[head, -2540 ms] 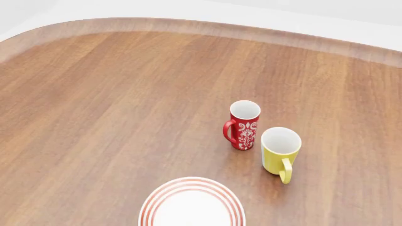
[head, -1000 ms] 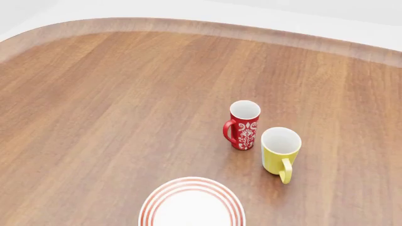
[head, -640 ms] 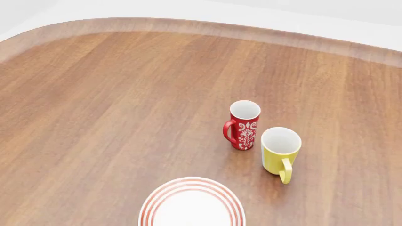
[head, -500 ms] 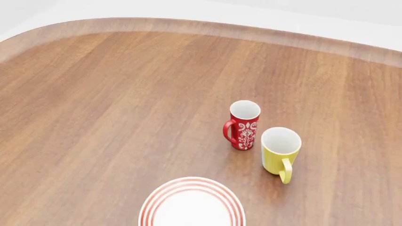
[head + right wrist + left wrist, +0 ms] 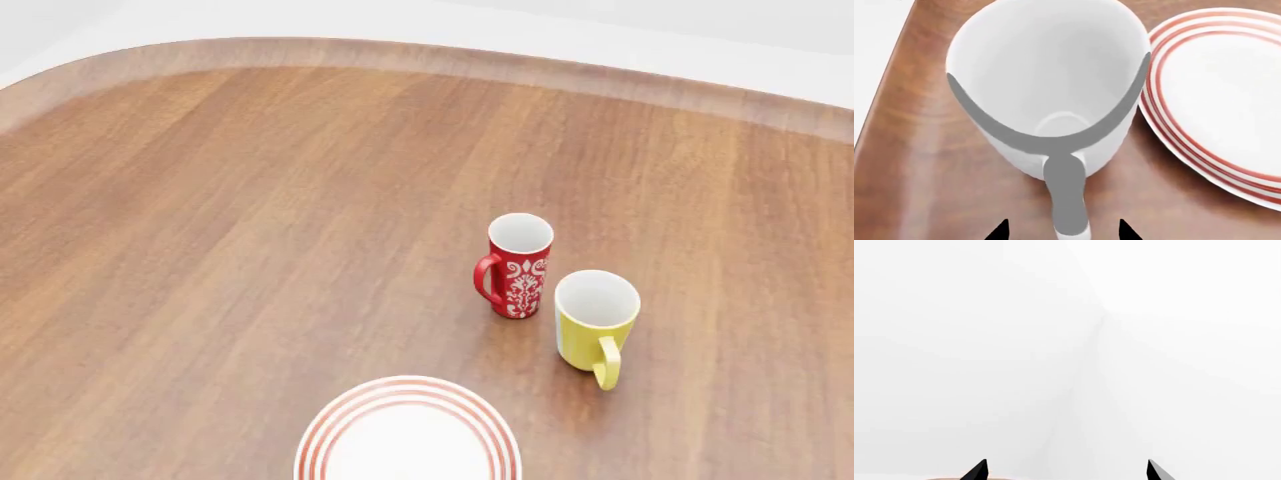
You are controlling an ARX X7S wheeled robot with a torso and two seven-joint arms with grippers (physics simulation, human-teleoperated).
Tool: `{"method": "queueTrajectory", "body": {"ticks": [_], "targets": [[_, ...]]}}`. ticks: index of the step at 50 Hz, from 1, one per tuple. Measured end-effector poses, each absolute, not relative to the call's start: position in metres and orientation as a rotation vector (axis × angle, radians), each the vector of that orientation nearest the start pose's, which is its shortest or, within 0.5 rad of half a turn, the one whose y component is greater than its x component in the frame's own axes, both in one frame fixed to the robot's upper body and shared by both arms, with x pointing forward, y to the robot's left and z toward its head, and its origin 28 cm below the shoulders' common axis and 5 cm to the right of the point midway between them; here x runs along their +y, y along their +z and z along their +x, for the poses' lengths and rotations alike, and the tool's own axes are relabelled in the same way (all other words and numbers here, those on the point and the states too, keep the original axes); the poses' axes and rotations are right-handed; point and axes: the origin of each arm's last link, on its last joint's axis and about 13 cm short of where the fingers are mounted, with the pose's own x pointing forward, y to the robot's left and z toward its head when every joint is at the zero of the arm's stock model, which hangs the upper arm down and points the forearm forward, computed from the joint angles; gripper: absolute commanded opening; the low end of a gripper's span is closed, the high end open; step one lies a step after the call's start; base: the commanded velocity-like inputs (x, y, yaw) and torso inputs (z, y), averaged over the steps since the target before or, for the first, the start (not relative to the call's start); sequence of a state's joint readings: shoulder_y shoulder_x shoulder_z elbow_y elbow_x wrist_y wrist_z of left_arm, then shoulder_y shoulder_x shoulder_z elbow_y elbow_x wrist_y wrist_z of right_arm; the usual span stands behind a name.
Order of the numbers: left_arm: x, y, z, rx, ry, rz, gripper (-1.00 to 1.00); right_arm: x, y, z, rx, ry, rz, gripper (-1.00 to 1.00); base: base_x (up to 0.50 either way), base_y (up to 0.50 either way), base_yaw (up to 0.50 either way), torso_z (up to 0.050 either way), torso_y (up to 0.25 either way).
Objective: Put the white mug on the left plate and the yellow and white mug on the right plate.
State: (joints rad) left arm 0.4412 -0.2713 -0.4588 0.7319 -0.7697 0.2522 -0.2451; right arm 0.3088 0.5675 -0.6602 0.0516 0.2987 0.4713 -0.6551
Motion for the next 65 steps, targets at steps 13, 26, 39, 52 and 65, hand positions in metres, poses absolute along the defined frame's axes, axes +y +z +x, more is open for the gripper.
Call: {"method": "queueTrajectory", "body": {"ticks": [13, 26, 39, 52, 65], "targets": [[0.303, 0.144, 0.108, -0.622, 0.356, -0.351, 1.00, -0.152, 0.016, 0.231, 0.632, 1.064, -0.309, -1.00, 0.00, 0.00, 0.00, 0.000, 0.000], [0.303, 0.144, 0.109, -0.621, 0.353, -0.351, 1.00, -0.147, 0.031, 0.223, 0.567, 1.101, -0.338, -1.00, 0.00, 0.00, 0.00, 0.000, 0.000], [0.302, 0.144, 0.110, -0.620, 0.350, -0.350, 1.00, -0.143, 0.054, 0.225, 0.439, 1.044, -0.339, -1.00, 0.00, 0.00, 0.00, 0.000, 0.000], [0.302, 0.145, 0.110, -0.621, 0.350, -0.348, 1.00, -0.144, 0.063, 0.243, 0.360, 0.883, -0.266, -1.00, 0.00, 0.00, 0.00, 0.000, 0.000], [0.301, 0.146, 0.109, -0.623, 0.347, -0.347, 1.00, -0.143, 0.066, 0.261, 0.375, 0.753, -0.177, -1.00, 0.00, 0.00, 0.00, 0.000, 0.000]]}}
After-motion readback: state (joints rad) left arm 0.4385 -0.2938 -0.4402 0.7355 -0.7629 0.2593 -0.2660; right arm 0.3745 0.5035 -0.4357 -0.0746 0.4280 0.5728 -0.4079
